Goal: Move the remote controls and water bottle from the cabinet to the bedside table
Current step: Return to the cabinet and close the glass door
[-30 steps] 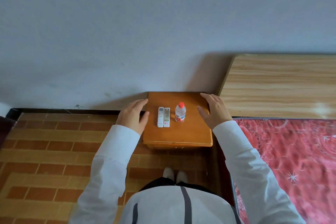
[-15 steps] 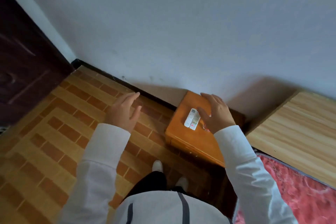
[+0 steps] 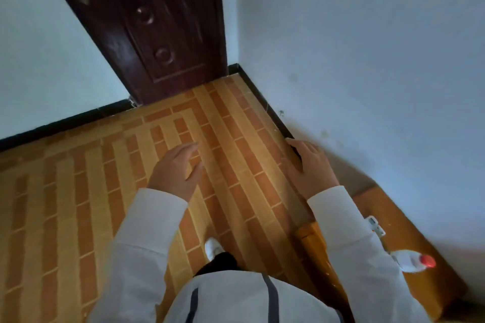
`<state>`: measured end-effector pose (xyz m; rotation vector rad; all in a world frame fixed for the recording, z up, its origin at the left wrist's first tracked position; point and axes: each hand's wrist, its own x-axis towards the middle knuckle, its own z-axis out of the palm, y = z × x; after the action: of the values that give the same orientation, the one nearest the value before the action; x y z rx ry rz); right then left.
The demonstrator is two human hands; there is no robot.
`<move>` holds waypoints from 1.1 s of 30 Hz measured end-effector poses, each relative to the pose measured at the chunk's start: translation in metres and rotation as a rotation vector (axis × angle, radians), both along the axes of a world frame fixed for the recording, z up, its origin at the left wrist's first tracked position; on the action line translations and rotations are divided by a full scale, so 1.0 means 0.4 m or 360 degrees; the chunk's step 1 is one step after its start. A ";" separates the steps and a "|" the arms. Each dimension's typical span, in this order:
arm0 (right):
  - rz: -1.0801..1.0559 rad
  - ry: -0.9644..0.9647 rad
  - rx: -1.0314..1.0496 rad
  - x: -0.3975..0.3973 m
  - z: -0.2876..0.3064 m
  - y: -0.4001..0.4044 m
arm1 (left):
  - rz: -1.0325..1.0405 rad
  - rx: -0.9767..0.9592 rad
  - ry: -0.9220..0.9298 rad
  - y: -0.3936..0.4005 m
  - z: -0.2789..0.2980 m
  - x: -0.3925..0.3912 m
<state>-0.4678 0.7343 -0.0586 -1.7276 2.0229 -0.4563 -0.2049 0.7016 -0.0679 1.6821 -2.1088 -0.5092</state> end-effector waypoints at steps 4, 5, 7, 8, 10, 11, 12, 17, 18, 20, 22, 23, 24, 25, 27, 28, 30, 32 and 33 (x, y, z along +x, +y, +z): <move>0.0208 -0.0011 -0.0029 0.162 -0.016 -0.178 | 0.0265 -0.0022 -0.0072 -0.072 0.014 0.163; 0.0281 -0.0003 -0.0059 0.202 -0.021 -0.222 | 0.0331 -0.0038 -0.0081 -0.088 0.019 0.201; 0.0362 -0.0016 -0.0110 0.285 -0.021 -0.303 | 0.0434 -0.0050 -0.0096 -0.121 0.027 0.277; 0.0387 -0.0037 -0.0124 0.326 -0.020 -0.339 | 0.0482 -0.0044 -0.0109 -0.137 0.032 0.314; 0.0463 -0.0084 -0.0140 0.403 -0.015 -0.407 | 0.0572 -0.0021 -0.0130 -0.167 0.037 0.385; 0.0518 -0.0086 -0.0145 0.438 -0.011 -0.438 | 0.0617 -0.0014 -0.0143 -0.180 0.041 0.417; 0.0574 -0.0080 -0.0149 0.471 -0.006 -0.468 | 0.0666 -0.0026 -0.0162 -0.192 0.045 0.448; 0.0763 -0.0056 -0.0118 0.624 -0.009 -0.605 | 0.0877 -0.0178 -0.0151 -0.237 0.039 0.593; 0.0793 -0.0059 -0.0133 0.646 -0.012 -0.627 | 0.0905 -0.0179 -0.0132 -0.242 0.036 0.612; 0.0849 -0.0114 -0.0104 0.694 -0.021 -0.679 | 0.0963 -0.0185 -0.0125 -0.258 0.023 0.654; 0.0908 -0.0151 -0.0083 0.736 -0.034 -0.728 | 0.1044 -0.0160 -0.0109 -0.279 0.015 0.686; 0.0958 -0.0150 -0.0096 0.767 -0.043 -0.762 | 0.1085 -0.0144 -0.0110 -0.296 0.008 0.708; 0.1011 -0.0150 -0.0107 0.799 -0.053 -0.798 | 0.1116 -0.0138 -0.0109 -0.315 0.004 0.731; 0.1050 -0.0152 -0.0102 0.831 -0.060 -0.832 | 0.1145 -0.0146 -0.0104 -0.337 0.000 0.753; 0.1112 -0.0137 -0.0076 0.898 -0.071 -0.909 | 0.1236 -0.0165 -0.0092 -0.387 0.001 0.801; 0.1144 -0.0131 -0.0072 0.934 -0.071 -0.950 | 0.1285 -0.0180 -0.0093 -0.415 0.003 0.826; 0.1233 -0.0140 -0.0103 1.006 -0.063 -1.040 | 0.1383 -0.0209 -0.0103 -0.474 0.006 0.875; 0.1364 -0.0131 -0.0162 1.087 -0.040 -1.141 | 0.1485 -0.0224 -0.0105 -0.538 0.017 0.926; 0.1416 -0.0154 -0.0182 1.128 -0.027 -1.189 | 0.1531 -0.0234 -0.0099 -0.570 0.025 0.951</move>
<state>-0.0167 0.2587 -0.0694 -2.3758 0.9990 -0.3337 0.1756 0.4736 -0.0581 2.3362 -1.0906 0.0039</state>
